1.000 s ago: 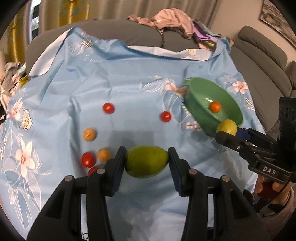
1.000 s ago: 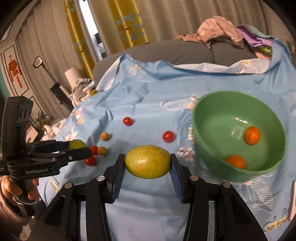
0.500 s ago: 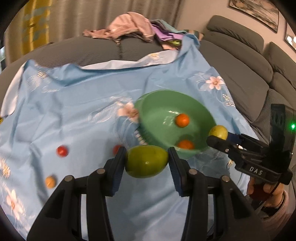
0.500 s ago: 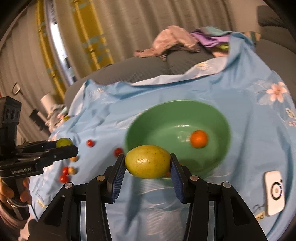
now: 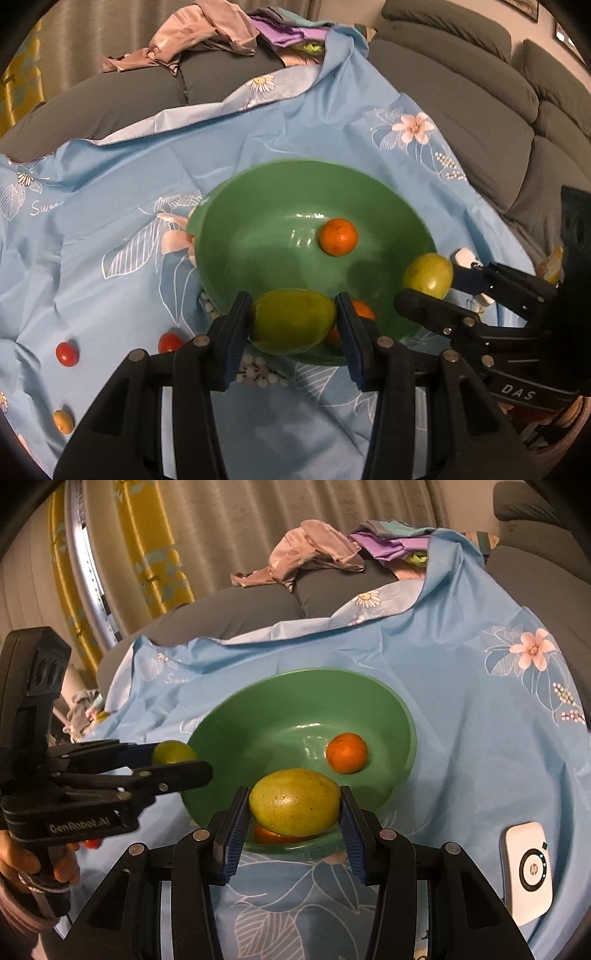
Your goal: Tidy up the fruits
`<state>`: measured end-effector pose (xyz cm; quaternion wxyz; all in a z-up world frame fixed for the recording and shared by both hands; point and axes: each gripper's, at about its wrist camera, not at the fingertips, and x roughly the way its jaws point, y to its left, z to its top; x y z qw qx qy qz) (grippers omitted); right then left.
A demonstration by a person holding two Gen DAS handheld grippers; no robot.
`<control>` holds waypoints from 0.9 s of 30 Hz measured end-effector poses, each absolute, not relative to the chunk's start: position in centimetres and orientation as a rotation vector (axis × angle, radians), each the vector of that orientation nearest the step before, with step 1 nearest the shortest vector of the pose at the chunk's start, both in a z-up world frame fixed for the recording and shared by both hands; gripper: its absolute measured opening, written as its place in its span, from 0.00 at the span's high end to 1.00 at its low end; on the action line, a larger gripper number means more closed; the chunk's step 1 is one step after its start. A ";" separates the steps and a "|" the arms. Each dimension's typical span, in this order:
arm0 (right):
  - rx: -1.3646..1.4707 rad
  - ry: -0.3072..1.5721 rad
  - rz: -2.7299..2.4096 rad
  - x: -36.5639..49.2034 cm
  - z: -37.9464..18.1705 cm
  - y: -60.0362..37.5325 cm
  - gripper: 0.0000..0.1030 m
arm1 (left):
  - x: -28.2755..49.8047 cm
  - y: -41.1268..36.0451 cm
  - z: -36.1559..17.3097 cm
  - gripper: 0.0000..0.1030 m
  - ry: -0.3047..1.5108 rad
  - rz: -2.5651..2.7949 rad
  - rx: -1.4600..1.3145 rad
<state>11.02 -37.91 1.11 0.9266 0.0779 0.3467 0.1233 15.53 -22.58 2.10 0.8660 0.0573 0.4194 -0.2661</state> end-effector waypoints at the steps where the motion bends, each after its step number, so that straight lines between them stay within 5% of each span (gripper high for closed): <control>1: 0.159 0.712 0.254 11.0 1.1 -37.9 0.53 | 15.6 -22.7 2.0 0.55 0.879 -0.557 0.128; 8: 0.153 0.717 0.244 11.0 1.1 -37.8 0.53 | 15.5 -23.0 1.9 0.53 0.873 -0.548 0.159; 12: 0.148 0.711 0.230 10.7 1.5 -37.9 0.53 | 15.1 -22.7 2.3 0.27 0.854 -0.537 0.153; 27: 0.261 0.685 0.194 7.4 3.4 -40.0 0.52 | 7.0 -10.3 3.7 0.22 0.848 -0.330 0.005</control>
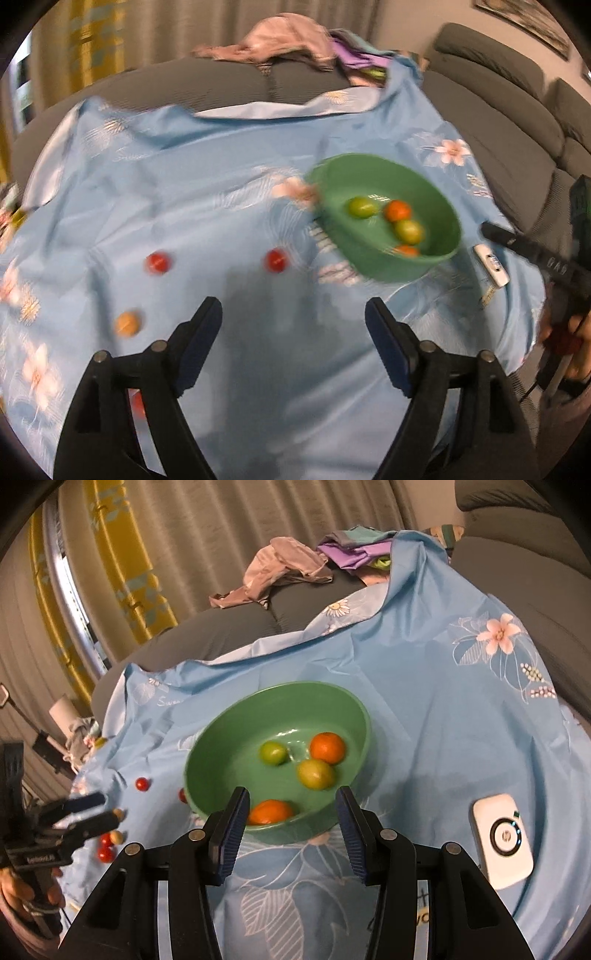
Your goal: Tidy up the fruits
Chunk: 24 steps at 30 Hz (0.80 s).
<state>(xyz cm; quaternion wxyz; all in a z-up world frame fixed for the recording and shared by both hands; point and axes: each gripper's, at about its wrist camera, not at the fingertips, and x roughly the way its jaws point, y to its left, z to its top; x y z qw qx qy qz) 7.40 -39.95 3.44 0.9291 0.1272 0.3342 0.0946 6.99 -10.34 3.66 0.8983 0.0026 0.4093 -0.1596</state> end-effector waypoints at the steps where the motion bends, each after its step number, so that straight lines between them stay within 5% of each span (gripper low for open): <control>1: 0.256 0.683 0.201 7.2 3.7 -39.6 0.52 | 6.3 -9.3 3.7 0.22 0.846 -0.307 -0.003; 11: 0.164 0.677 0.314 5.7 5.3 -34.8 0.52 | -0.7 -0.9 3.2 0.22 0.862 -0.114 -0.093; 24: 0.013 0.812 0.521 4.9 2.4 -25.8 0.52 | -2.8 1.0 1.2 0.22 0.878 -0.133 -0.181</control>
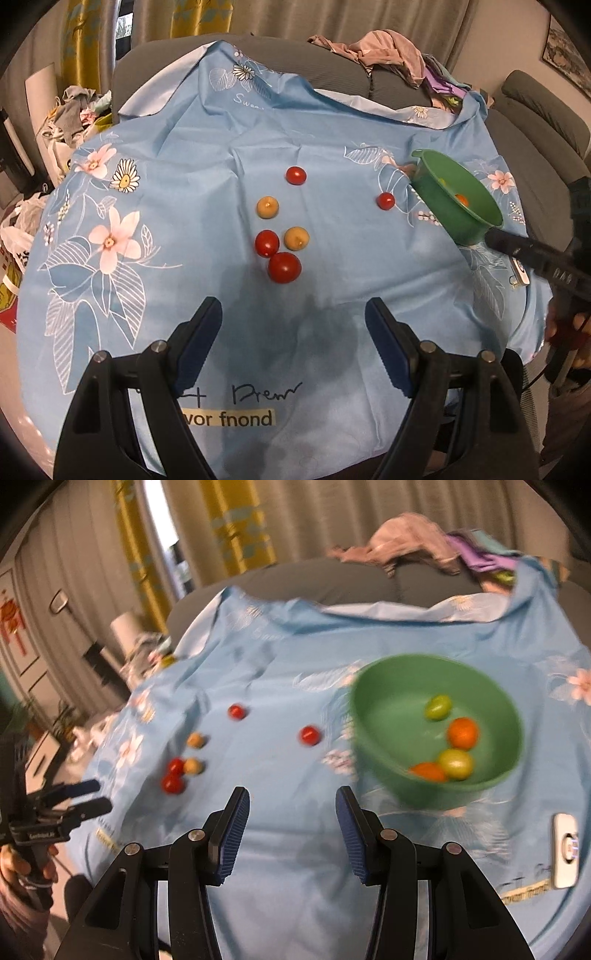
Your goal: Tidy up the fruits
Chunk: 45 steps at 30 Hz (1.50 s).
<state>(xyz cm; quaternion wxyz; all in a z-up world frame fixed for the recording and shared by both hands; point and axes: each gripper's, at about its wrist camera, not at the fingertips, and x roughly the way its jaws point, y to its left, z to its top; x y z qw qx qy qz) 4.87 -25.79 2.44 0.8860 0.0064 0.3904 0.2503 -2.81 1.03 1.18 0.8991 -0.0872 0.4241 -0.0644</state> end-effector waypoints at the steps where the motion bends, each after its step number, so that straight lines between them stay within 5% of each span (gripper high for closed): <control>1: -0.006 0.824 0.547 4.8 2.0 -24.7 0.52 | -2.8 1.2 1.0 0.22 0.878 -0.135 -0.187; 26: -0.253 0.997 0.783 12.3 -3.8 -7.6 0.53 | -0.3 6.0 -1.2 0.22 0.887 -0.154 -0.278; 30: -0.265 1.018 0.790 13.2 -4.1 -6.9 0.68 | 0.4 6.1 -1.3 0.22 0.889 -0.164 -0.272; 45: -0.126 0.983 0.707 14.1 -3.4 -13.2 0.73 | 6.0 2.8 -0.4 0.27 0.888 -0.242 -0.180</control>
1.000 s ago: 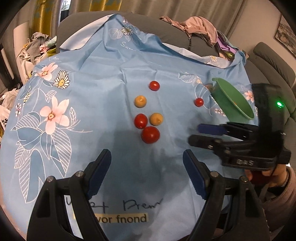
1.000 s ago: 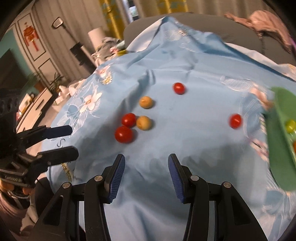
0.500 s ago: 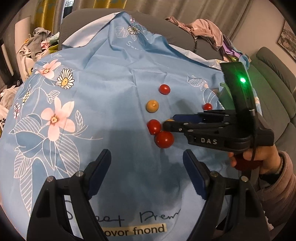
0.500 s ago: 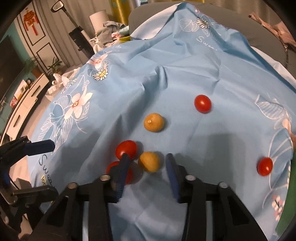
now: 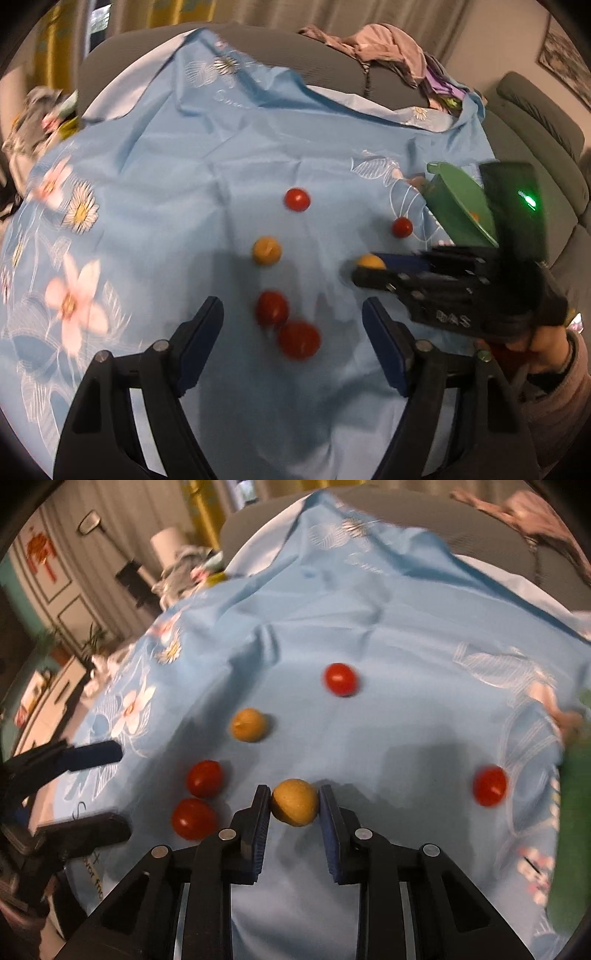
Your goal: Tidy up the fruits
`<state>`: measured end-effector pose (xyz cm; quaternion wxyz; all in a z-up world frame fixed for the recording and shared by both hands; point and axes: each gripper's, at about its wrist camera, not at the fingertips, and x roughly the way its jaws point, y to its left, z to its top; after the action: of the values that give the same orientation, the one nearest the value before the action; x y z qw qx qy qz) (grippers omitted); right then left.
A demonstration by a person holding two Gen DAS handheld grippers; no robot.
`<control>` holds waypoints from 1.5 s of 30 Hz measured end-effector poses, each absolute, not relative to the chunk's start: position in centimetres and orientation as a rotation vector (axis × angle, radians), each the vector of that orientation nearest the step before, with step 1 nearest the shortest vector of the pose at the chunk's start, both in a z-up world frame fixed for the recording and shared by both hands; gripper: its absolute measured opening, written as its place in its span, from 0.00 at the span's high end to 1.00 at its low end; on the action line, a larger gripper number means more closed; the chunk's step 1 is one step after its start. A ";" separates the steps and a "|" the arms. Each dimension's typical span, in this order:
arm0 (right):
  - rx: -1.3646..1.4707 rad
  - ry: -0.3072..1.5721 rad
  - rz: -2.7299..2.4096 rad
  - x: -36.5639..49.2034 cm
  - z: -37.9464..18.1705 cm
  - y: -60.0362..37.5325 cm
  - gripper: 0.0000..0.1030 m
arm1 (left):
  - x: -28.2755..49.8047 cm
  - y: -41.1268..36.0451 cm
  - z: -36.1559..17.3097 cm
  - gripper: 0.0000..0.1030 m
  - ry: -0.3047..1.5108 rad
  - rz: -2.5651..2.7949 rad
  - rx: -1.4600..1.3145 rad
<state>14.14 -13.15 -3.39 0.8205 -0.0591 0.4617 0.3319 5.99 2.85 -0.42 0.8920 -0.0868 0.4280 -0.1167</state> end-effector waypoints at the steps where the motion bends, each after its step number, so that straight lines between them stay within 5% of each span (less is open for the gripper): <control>1: -0.118 0.981 0.695 14.3 -3.4 -13.9 0.73 | 6.9 2.5 -0.5 0.30 0.893 -0.247 -0.168; 17: -0.013 0.957 0.699 15.6 -3.8 -17.7 0.73 | 14.5 0.1 -4.2 0.45 1.042 -0.211 -0.012; 20: -0.005 0.955 0.699 15.5 -3.9 -18.1 0.73 | 14.7 0.0 -4.7 0.56 1.057 -0.212 0.000; 29: 0.004 0.970 0.700 15.3 -4.2 -18.2 0.73 | 14.7 -0.4 -5.0 0.58 1.051 -0.208 0.039; 37: 0.009 0.975 0.690 15.1 -4.2 -18.2 0.73 | 14.8 -0.1 -5.1 0.75 1.035 -0.173 0.048; 45: 0.016 0.978 0.683 15.1 -4.0 -18.4 0.73 | 14.6 0.0 -5.2 0.75 1.029 -0.178 0.031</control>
<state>15.06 -18.40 -4.05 0.8272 0.0077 0.4605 0.3217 14.64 0.00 -5.15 0.8667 0.0150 0.4912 -0.0851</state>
